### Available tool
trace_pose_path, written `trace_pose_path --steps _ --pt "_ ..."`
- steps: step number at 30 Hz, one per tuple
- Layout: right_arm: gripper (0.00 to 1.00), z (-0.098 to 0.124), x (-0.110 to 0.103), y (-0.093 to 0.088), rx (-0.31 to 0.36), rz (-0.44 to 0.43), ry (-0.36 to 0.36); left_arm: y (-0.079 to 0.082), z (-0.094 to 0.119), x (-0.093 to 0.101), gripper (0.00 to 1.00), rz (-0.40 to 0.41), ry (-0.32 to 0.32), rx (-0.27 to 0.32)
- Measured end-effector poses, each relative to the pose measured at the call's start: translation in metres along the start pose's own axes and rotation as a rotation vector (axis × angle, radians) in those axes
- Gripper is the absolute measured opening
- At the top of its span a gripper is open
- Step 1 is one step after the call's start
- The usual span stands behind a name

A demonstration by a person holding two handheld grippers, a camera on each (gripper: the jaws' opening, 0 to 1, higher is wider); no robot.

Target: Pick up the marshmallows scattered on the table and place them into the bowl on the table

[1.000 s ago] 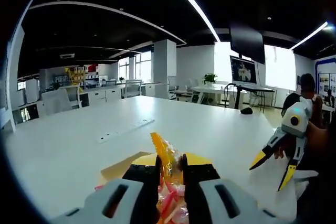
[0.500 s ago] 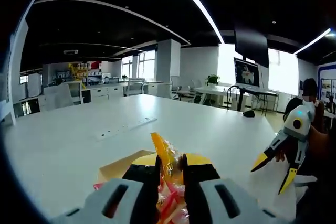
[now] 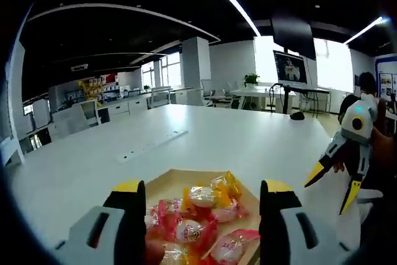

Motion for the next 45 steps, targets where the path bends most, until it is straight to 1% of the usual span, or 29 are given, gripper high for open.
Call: trace_pose_path --steps 2,6,9,17,26,32,34,38,41,45 --pt "0.56 -0.001 -0.001 0.0 0.0 0.001 0.003 0.0 0.002 -0.001 0.68 0.018 -0.002 0.009" --pt "0.56 -0.002 -0.004 -0.001 0.0 0.001 0.01 -0.001 0.004 -0.001 0.68 -0.005 0.002 -0.006" --pt "0.56 -0.002 -0.003 -0.002 -0.003 0.0 0.008 -0.002 0.005 0.001 0.68 -0.007 -0.008 -0.007" --pt "0.56 0.0 -0.003 0.001 0.004 0.003 -0.001 -0.001 0.012 0.013 0.68 -0.041 -0.03 -0.041" --pt "0.56 0.0 -0.005 0.001 0.004 0.005 0.005 0.002 0.02 0.019 0.68 -0.052 -0.04 -0.051" --pt "0.56 0.0 -0.006 0.001 0.004 0.005 0.007 0.0 0.024 0.023 0.68 -0.062 -0.041 -0.086" --pt "0.56 0.0 -0.006 0.001 0.005 0.006 0.008 0.0 0.026 0.026 0.68 -0.066 -0.05 -0.101" --pt "0.56 -0.001 -0.006 0.001 0.004 0.007 0.009 -0.001 0.03 0.029 0.68 -0.065 -0.057 -0.114" --pt "0.56 -0.001 -0.006 0.001 0.003 0.006 0.01 -0.004 0.034 0.03 0.68 -0.06 -0.069 -0.134" --pt "0.56 -0.001 -0.006 0.001 0.001 0.007 0.01 -0.007 0.036 0.036 0.68 -0.064 -0.089 -0.162"
Point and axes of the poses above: the point that each gripper's makers call its tool centre point, and the gripper's own axes: z roughly backward along the fingers, x roughly to its right, y roughly out of its top, the point moved 5 cm from there along z, roughly backward along the fingers, and after that the axes turned 11 degrees about -y, right-handed, at the moved point
